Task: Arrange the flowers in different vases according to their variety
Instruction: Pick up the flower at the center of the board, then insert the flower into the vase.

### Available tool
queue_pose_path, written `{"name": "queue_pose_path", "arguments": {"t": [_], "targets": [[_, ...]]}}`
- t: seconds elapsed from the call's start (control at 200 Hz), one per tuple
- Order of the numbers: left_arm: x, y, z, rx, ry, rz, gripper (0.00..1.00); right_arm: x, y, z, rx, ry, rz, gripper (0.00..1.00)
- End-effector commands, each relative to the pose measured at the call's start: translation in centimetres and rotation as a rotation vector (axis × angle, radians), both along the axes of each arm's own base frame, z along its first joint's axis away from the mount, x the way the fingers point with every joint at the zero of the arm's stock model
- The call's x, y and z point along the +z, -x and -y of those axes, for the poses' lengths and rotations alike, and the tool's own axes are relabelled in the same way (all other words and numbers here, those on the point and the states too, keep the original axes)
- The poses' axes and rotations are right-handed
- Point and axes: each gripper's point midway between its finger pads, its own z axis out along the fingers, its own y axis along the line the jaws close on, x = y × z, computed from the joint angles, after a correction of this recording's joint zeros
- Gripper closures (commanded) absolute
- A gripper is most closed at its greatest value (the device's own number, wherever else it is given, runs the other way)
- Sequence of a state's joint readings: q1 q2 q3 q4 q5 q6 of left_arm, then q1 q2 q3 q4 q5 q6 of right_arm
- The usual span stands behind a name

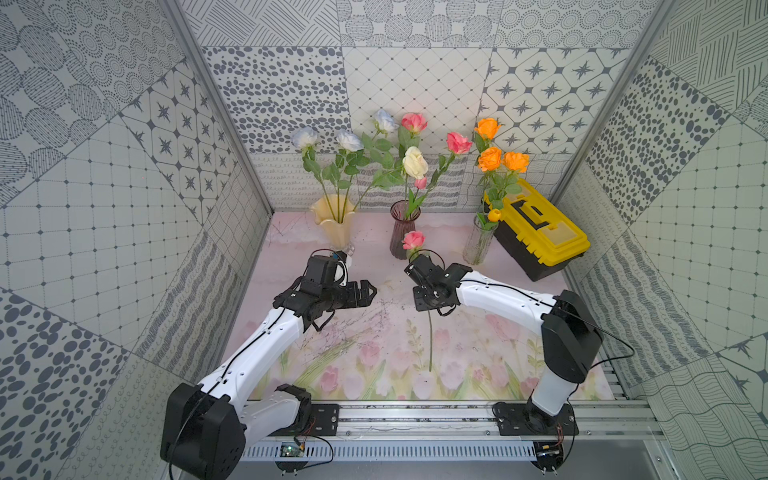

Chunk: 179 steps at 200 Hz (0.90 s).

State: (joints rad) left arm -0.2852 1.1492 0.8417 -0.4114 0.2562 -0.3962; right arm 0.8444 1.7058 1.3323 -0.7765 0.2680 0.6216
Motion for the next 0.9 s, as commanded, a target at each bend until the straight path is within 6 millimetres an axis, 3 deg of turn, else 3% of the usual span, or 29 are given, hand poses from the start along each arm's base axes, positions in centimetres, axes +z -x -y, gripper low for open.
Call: {"name": "queue_pose_path", "arguments": {"t": [0.0, 0.25, 0.605, 0.745, 0.89], "targets": [[0.4, 0.0, -0.1, -0.012, -0.005, 0.019, 0.02, 5.9, -1.8, 0.2, -0.058, -0.088, 0.199, 1.00], [0.7, 0.0, 0.0, -0.016, 0.004, 0.033, 0.01, 17.8, -4.9, 1.4, -0.117, -0.181, 0.563, 1.00], [0.8, 0.1, 0.0, -0.016, 0.009, 0.035, 0.01, 32.9, -11.6, 0.1, -0.179, -0.170, 1.023, 1.00], [0.8, 0.1, 0.0, -0.016, 0.009, 0.035, 0.01, 37.3, -14.5, -0.2, -0.212, -0.146, 1.140, 1.00], [0.9, 0.1, 0.0, -0.014, 0.008, 0.039, 0.01, 39.6, -17.3, -0.7, -0.243, -0.110, 1.209, 1.00]]}}
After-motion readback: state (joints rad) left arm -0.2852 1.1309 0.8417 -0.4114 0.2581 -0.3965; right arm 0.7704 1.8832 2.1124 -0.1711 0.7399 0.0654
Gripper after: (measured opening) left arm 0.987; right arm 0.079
